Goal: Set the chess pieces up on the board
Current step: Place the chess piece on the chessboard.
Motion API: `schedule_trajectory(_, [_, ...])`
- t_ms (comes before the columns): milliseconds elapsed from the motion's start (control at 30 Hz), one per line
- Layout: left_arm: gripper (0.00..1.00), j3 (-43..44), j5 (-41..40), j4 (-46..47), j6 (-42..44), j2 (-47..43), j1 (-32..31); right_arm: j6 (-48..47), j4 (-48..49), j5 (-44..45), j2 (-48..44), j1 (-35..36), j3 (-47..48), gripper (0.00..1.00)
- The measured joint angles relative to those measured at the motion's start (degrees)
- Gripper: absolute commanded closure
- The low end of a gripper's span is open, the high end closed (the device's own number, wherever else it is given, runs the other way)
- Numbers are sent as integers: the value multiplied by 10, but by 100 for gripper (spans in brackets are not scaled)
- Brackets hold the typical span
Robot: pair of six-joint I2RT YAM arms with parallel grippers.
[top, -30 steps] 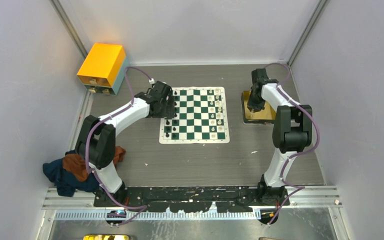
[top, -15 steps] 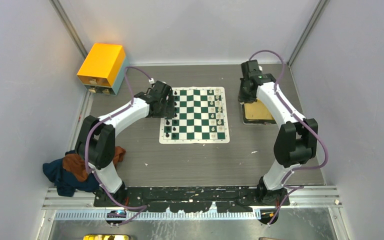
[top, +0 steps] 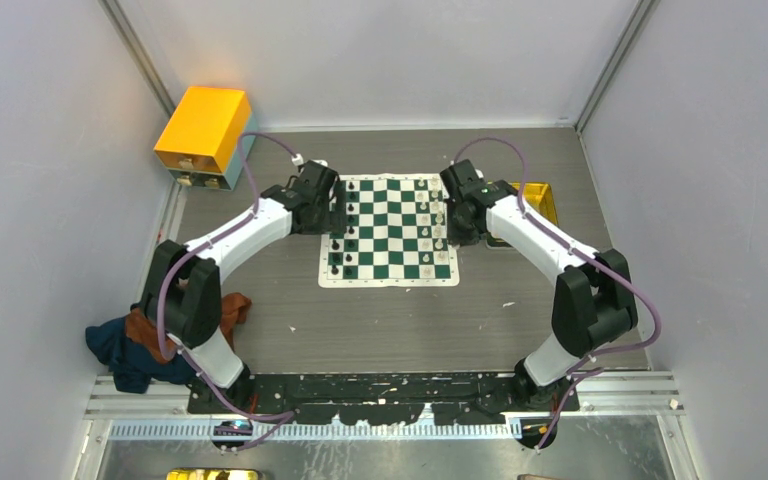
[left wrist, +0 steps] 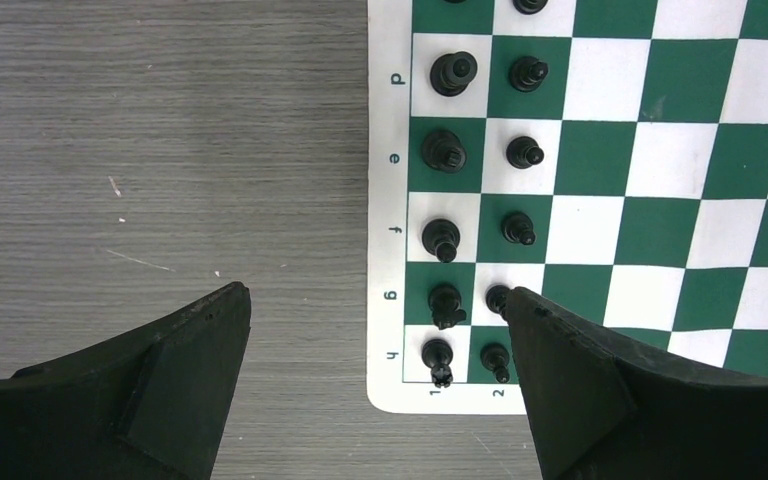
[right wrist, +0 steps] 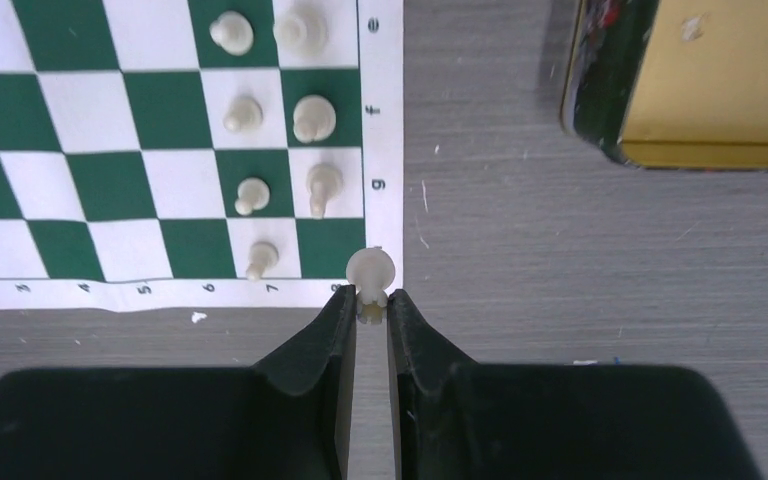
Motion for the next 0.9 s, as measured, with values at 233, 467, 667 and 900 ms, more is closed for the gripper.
schedule_trajectory(233, [1,-3,-1,-1,-2,-4,0,17,17,1,0,40,-52,99])
schedule_trajectory(467, [1,-3,-4,-1,-2,-5,0,23,47,0,11,50,-67,99])
schedule_trajectory(667, [1,-3,-4,-1,-1,-5,0,24,65,0,40,50,-76,99])
schedule_trajectory(900, [1,-3,-4,-1,-1,-5,0,25,77,-3,59,56,-80,99])
